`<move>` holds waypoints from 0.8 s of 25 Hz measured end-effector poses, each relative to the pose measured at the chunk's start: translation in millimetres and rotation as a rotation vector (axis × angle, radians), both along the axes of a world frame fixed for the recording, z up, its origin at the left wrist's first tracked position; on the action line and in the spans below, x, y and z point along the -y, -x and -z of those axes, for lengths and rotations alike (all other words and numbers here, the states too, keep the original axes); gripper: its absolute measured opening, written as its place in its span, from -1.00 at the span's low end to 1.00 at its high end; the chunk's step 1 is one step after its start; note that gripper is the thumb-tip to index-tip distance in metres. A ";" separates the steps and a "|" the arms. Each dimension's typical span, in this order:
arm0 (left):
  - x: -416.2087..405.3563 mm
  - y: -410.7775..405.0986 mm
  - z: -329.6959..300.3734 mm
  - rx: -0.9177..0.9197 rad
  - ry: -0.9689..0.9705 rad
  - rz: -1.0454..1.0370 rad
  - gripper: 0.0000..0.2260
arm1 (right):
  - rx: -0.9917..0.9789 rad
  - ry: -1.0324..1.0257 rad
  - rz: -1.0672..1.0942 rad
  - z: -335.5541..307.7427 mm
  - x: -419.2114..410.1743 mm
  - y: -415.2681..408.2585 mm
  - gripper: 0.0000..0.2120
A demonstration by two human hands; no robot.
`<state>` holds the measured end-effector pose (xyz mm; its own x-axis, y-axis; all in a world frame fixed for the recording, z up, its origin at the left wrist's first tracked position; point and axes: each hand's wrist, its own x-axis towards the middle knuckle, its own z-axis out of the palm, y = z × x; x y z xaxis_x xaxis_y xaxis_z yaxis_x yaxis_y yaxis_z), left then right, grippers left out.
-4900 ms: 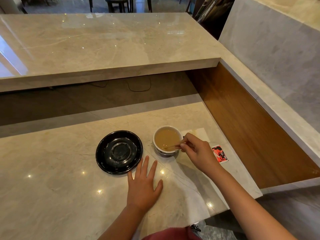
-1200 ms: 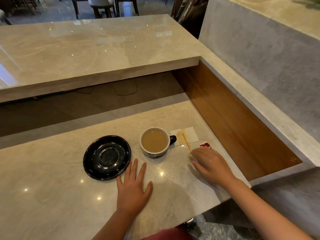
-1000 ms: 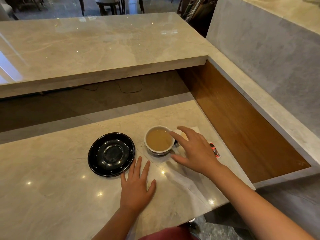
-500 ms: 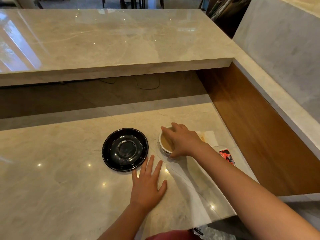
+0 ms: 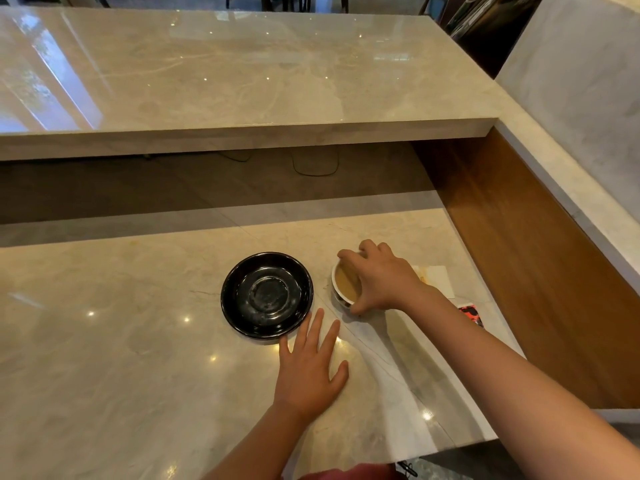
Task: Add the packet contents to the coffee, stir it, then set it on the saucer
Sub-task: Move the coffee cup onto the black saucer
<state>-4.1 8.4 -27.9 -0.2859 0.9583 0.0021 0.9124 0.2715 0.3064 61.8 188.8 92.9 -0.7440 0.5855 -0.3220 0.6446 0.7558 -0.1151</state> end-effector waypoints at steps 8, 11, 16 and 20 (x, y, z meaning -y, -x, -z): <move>-1.2 0.6 0.5 0.023 0.007 0.001 -0.45 | -0.175 0.009 -0.121 -21.5 21.1 45.1 -0.10; -0.5 1.6 -1.4 0.022 -0.002 0.011 -0.45 | -0.202 0.033 -0.166 -19.9 33.5 67.1 -0.11; 0.1 1.7 -1.6 0.032 -0.039 0.024 -0.47 | -0.187 0.047 -0.222 -12.2 48.8 95.2 -0.13; -0.5 3.1 -0.6 0.028 -0.021 0.025 -0.49 | -0.176 0.046 -0.259 -3.2 56.8 110.3 -0.14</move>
<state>-7.2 8.9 -27.3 -0.2620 0.9650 0.0144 0.9098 0.2420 0.3371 -48.5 131.9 96.1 -0.9130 0.3574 -0.1967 0.3988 0.8834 -0.2460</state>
